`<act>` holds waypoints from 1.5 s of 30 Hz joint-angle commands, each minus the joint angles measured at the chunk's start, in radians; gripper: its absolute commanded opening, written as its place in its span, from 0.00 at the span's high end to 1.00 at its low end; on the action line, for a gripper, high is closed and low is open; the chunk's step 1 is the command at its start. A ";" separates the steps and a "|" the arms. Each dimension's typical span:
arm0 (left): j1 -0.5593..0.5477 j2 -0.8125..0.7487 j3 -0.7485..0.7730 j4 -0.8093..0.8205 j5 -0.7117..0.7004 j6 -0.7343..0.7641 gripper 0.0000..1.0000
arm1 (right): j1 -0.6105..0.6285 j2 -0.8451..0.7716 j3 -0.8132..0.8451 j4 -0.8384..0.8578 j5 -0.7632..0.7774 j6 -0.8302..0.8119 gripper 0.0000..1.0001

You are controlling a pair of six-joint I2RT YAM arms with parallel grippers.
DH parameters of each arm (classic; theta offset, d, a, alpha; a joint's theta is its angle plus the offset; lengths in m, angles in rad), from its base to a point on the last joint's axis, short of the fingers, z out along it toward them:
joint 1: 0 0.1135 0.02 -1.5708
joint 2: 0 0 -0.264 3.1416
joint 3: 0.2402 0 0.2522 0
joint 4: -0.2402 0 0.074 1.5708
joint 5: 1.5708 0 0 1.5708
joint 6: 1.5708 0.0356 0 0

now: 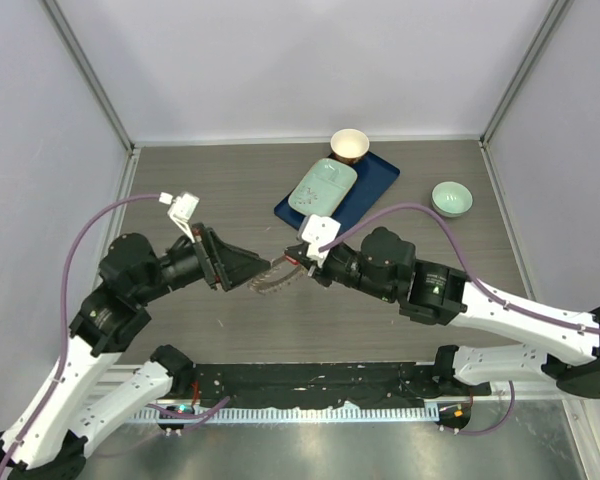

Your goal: Remove the keys from the keyring

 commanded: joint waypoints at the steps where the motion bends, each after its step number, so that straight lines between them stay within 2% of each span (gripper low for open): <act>1: -0.003 -0.009 0.098 -0.009 -0.032 0.049 0.38 | -0.001 0.009 0.033 0.107 0.062 0.020 0.99; 8: -0.003 0.071 0.092 -0.037 -0.063 0.154 0.51 | -0.001 0.042 0.061 0.117 0.110 0.063 0.99; 14: -0.003 0.096 0.081 -0.043 -0.133 0.335 0.54 | -0.001 0.082 0.104 0.090 0.160 0.133 0.99; 20: -0.003 0.077 0.009 -0.020 -0.250 0.375 0.56 | -0.009 0.159 0.205 -0.051 0.223 0.192 0.99; 24: -0.001 0.045 -0.059 0.008 -0.259 0.381 0.54 | -0.027 0.196 0.231 -0.111 0.217 0.210 0.99; 31: 0.000 0.046 -0.074 0.005 -0.215 0.413 0.45 | -0.061 0.266 0.314 -0.221 0.188 0.255 0.99; 36: 0.013 0.073 -0.091 0.009 -0.160 0.415 0.46 | -0.069 0.311 0.359 -0.315 0.176 0.264 0.99; 45: 0.027 0.065 -0.177 0.187 -0.141 0.395 0.41 | -0.090 0.323 0.395 -0.378 0.171 0.334 0.99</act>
